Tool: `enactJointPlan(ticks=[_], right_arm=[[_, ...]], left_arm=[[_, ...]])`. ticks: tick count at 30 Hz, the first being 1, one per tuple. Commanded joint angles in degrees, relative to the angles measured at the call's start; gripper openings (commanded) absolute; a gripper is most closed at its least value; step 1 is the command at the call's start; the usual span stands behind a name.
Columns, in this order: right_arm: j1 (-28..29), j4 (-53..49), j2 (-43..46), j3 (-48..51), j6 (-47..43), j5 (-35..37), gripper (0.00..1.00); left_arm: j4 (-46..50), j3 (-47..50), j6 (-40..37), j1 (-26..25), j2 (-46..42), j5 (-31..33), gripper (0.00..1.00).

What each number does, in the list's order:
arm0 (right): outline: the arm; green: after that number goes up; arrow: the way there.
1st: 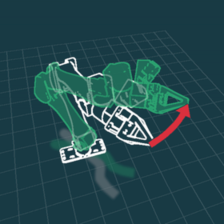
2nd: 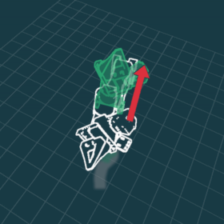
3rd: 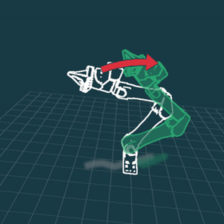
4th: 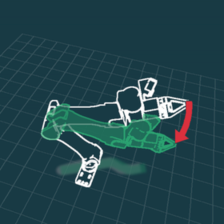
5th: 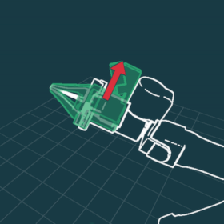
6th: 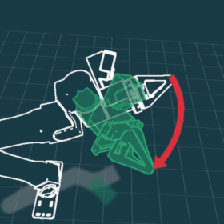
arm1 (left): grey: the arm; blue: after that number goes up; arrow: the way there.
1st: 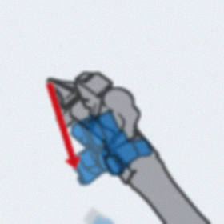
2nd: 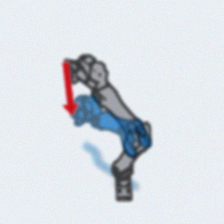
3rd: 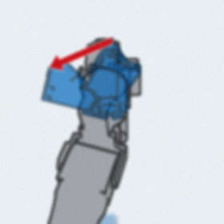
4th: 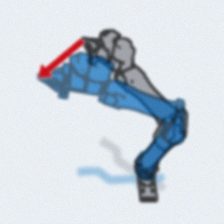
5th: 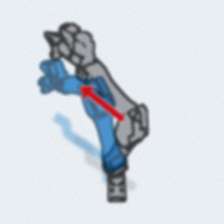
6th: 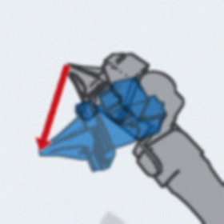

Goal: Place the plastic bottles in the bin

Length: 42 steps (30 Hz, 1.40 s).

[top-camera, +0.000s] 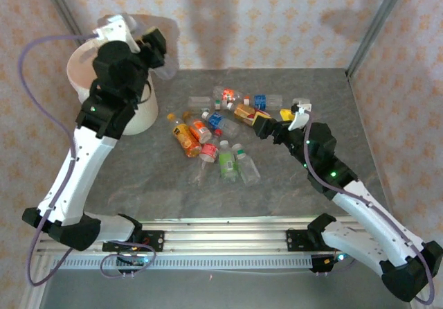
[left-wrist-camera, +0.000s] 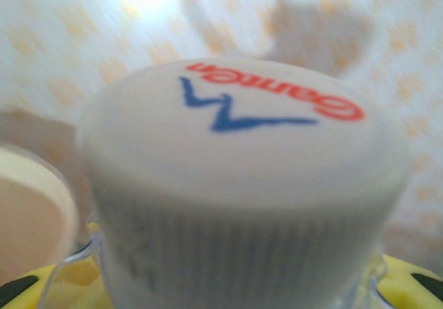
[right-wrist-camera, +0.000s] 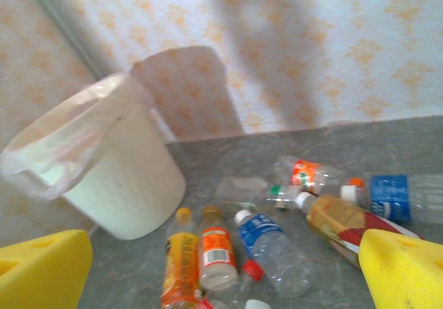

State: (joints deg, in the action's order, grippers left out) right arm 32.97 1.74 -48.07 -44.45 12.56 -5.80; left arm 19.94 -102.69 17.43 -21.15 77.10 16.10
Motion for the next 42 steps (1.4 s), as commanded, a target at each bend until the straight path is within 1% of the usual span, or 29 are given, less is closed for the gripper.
enactJointPlan(ticks=[1, 5, 8, 9, 13, 14, 17, 21, 25, 27, 29, 33, 34, 38, 40, 42], right_arm=[[0.1, 3.9, -1.0, 1.9, 4.4, 10.0, 0.99], [0.1, 3.7, -1.5, 2.9, 6.4, 12.1, 0.99], [0.1, 1.8, -0.8, 3.1, 6.9, 12.3, 0.99], [0.1, 0.6, -0.3, 3.0, 6.9, 12.7, 0.99], [0.1, -3.5, 2.7, 3.9, 7.2, 15.4, 0.99], [0.1, -3.9, 3.5, 4.3, 7.2, 16.0, 0.99], [0.1, -4.6, 6.0, 6.0, 7.8, 18.1, 0.99], [0.1, -5.6, 8.1, 7.1, 7.9, 20.0, 0.99], [0.1, -7.5, 8.3, 6.9, 7.3, 21.0, 0.99], [0.1, -7.3, 8.3, 7.1, 7.3, 21.5, 0.99], [0.1, -7.0, 8.3, 7.2, 7.5, 21.7, 0.99], [0.1, -7.4, 8.4, 6.7, 8.0, 21.8, 0.99], [0.2, -7.8, 8.5, 6.6, 8.2, 21.8, 0.99], [0.1, -8.9, 8.5, 7.1, 9.1, 22.7, 0.99], [0.1, -9.3, 8.5, 7.4, 9.3, 23.0, 0.99], [0.1, -9.5, 8.5, 7.4, 9.5, 23.2, 0.99]], left_arm=[[0.0, -5.1, -12.1, 1.9, 6.1, 13.0, 0.53], [-4.1, -11.2, -17.1, 6.2, 12.8, 18.1, 0.53], [-4.6, -15.3, -16.5, 10.1, 18.1, 19.2, 0.53], [-3.1, -17.1, -14.6, 11.8, 19.9, 18.6, 0.53], [6.3, -23.1, -0.5, 19.0, 26.0, 9.9, 0.53], [6.9, -23.2, 1.5, 20.3, 26.8, 8.7, 0.53], [6.8, -22.9, 5.1, 22.7, 29.0, 5.8, 0.53], [8.5, -24.7, 11.3, 26.6, 33.3, -1.3, 0.53], [15.0, -27.5, 23.6, 30.2, 37.8, -3.2, 0.52], [13.1, -24.7, 29.0, 31.3, 38.0, -5.0, 0.53], [10.3, -22.0, 33.0, 31.6, 38.2, -6.5, 0.56], [12.6, -22.9, 39.1, 31.7, 40.7, -5.3, 0.61], [12.6, -23.2, 39.9, 31.6, 41.2, -5.8, 0.64], [12.7, -25.1, 40.2, 31.7, 42.9, -8.8, 0.67], [14.5, -26.3, 39.9, 31.7, 43.2, -8.5, 0.76], [16.2, -27.1, 39.6, 31.6, 42.8, -7.4, 0.82]])
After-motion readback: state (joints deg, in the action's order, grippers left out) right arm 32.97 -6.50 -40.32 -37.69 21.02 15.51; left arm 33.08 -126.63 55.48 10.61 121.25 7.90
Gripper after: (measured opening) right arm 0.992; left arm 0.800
